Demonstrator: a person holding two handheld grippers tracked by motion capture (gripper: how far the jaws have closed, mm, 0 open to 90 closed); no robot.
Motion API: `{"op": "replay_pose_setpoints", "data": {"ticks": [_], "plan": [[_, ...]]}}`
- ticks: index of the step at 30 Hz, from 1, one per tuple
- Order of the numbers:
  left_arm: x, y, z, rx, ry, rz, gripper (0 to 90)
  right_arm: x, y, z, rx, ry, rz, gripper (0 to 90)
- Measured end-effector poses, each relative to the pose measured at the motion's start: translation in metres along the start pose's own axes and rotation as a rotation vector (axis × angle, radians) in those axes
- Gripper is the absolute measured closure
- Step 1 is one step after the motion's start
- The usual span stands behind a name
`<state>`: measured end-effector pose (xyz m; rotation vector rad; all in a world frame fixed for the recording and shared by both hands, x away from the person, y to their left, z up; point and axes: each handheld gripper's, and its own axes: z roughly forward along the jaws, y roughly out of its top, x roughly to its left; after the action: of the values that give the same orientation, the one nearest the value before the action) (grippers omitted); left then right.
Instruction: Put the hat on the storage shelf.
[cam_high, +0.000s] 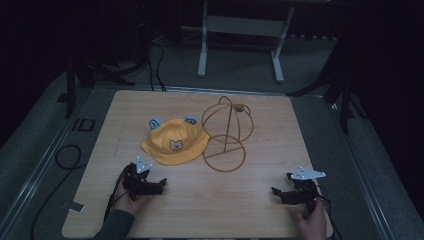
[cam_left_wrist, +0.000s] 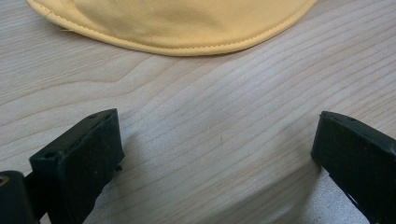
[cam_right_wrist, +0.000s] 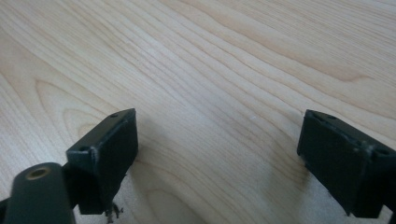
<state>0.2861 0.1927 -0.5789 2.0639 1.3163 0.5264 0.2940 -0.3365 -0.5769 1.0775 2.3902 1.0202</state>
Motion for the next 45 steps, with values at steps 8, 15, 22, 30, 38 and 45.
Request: {"op": "replay_pose_setpoints", "data": {"ticks": [8, 15, 22, 30, 38, 45], "plan": [[0.001, -0.001, -0.001, 0.002, -0.008, 0.009, 1.8, 0.000, 0.000, 0.000, 0.000, -0.011, 0.008, 11.9], [0.001, 0.000, -0.008, 0.024, -0.010, 0.010, 15.2, 0.001, 0.000, 0.000, -0.001, -0.018, 0.013, 12.0], [0.002, 0.001, -0.014, 0.022, -0.020, 0.014, 38.2, 0.001, 0.001, 0.001, -0.002, -0.027, 0.026, 12.0], [0.012, 0.005, -0.025, 0.013, -0.056, 0.039, 44.1, 0.000, 0.001, 0.000, -0.002, -0.040, 0.039, 13.3], [0.027, 0.015, -0.040, 0.005, -0.106, 0.124, 43.4, 0.000, 0.001, 0.000, -0.002, -0.040, 0.039, 13.3], [0.042, 0.024, -0.046, 0.035, -0.153, 0.187, 39.7, 0.000, 0.001, 0.000, -0.002, -0.040, 0.038, 13.3]]}}
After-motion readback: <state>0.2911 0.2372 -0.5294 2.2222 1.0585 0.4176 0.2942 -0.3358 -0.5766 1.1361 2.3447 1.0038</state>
